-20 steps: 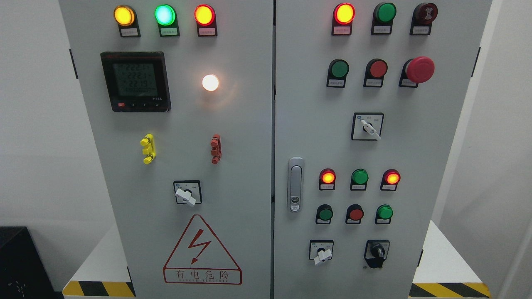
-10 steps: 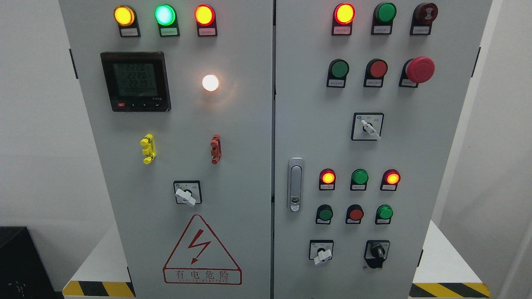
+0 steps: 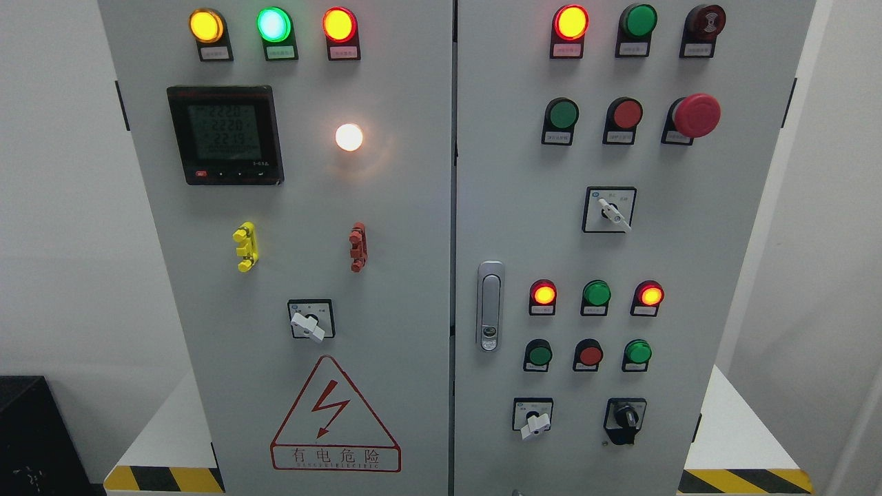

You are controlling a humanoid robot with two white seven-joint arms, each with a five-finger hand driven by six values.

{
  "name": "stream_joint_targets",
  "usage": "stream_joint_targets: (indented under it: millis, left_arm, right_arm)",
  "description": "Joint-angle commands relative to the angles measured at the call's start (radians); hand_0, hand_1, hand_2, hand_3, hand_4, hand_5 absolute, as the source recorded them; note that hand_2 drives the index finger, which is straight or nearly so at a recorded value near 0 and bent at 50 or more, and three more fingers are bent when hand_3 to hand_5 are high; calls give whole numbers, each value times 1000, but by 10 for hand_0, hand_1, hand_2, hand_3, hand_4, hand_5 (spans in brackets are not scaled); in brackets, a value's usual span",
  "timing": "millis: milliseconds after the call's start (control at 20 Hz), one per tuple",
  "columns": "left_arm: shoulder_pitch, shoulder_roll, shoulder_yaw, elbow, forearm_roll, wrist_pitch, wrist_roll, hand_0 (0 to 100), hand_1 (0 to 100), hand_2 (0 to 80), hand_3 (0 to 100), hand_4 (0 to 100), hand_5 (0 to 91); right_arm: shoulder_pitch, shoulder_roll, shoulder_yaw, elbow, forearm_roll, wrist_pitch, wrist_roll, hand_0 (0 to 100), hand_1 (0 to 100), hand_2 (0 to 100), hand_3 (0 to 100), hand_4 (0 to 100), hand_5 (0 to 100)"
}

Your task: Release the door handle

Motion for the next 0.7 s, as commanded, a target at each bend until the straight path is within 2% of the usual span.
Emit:
stream_joint_targets:
  millis: [0, 650]
  left_arm:
    - [0, 0, -21, -20, 0, 0, 0, 0, 0, 24, 89, 13, 0]
    - [0, 0, -21, -20, 0, 0, 0, 0, 0, 22, 90, 12, 0]
  right_arm:
    - [-5, 0, 33, -5, 2, -1, -2, 316, 186, 7, 116, 63, 0]
    - [-28, 0, 43, -23, 9, 3, -2, 318, 182, 7, 114, 65, 0]
